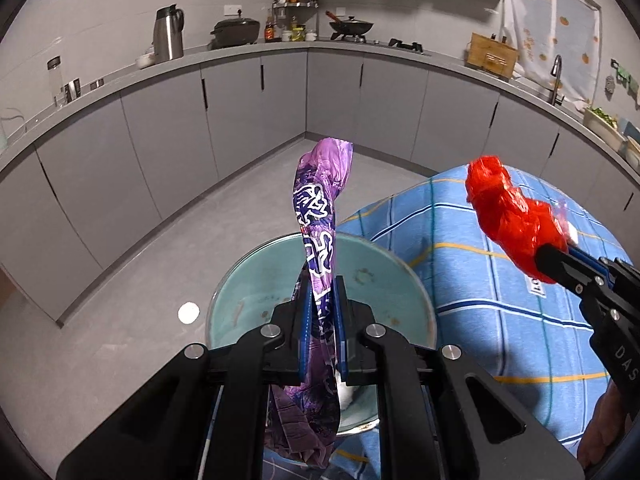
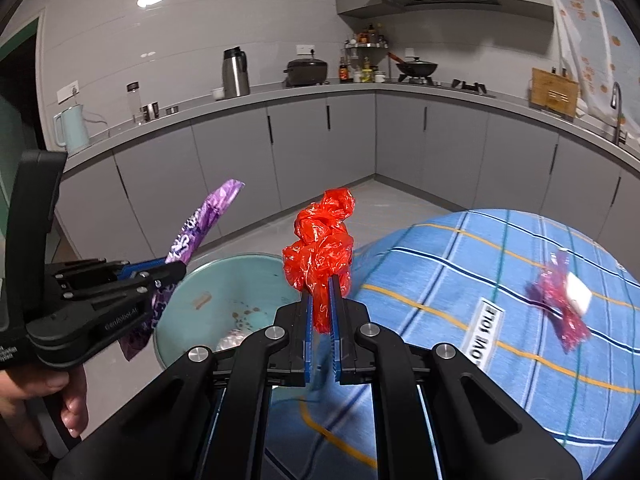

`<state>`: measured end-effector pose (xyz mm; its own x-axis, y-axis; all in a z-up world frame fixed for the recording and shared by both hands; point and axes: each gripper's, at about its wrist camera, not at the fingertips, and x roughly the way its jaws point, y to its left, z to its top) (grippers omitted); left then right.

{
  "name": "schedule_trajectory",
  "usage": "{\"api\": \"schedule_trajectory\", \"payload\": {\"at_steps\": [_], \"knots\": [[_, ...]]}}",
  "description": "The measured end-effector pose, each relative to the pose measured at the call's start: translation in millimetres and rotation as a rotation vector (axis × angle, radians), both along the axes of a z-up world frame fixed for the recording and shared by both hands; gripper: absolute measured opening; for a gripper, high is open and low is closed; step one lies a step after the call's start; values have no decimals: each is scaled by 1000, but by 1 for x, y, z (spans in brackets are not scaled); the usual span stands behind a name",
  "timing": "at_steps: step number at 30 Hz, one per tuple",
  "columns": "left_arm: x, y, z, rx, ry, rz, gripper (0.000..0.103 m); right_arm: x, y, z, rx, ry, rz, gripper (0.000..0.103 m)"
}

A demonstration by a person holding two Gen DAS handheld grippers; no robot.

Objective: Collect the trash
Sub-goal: 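Carry the purple wrapper and red bag over the teal bucket with both tools, then open both tools to drop the wrapper and red bag into the bucket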

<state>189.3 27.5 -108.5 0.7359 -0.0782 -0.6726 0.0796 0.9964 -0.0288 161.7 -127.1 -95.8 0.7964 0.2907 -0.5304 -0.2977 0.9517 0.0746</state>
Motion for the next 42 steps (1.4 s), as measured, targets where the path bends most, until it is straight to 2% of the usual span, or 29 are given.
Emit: {"api": "schedule_trajectory", "payload": {"at_steps": [11, 17, 20, 21, 23, 24, 25, 30, 36, 42], "knots": [[15, 23, -32, -1, 65, 54, 11, 23, 55, -26, -18, 49, 122, 9], [18, 29, -46, -5, 92, 65, 12, 34, 66, -42, -35, 80, 140, 9], [19, 31, -49, -5, 100, 65, 12, 36, 64, -44, -26, 83, 143, 15], [20, 32, -50, -5, 102, 64, 14, 37, 63, -44, -24, 78, 138, 20], [22, 35, -49, -7, 101, 68, 26, 40, 65, -44, -18, 88, 139, 25], [22, 36, -49, -8, 98, 72, 37, 41, 65, -44, -17, 88, 139, 31], [21, 36, -48, -13, 89, 71, 40, 41, 65, -44, -15, 87, 139, 33], [18, 38, -46, -4, 80, 86, 41, 36, 59, -45, -6, 89, 134, 33], [14, 37, -43, 14, 69, 101, 52, 33, 52, -45, -2, 88, 115, 34], [11, 37, -41, 24, 66, 117, 56, 28, 42, -46, -2, 85, 93, 35]]}}
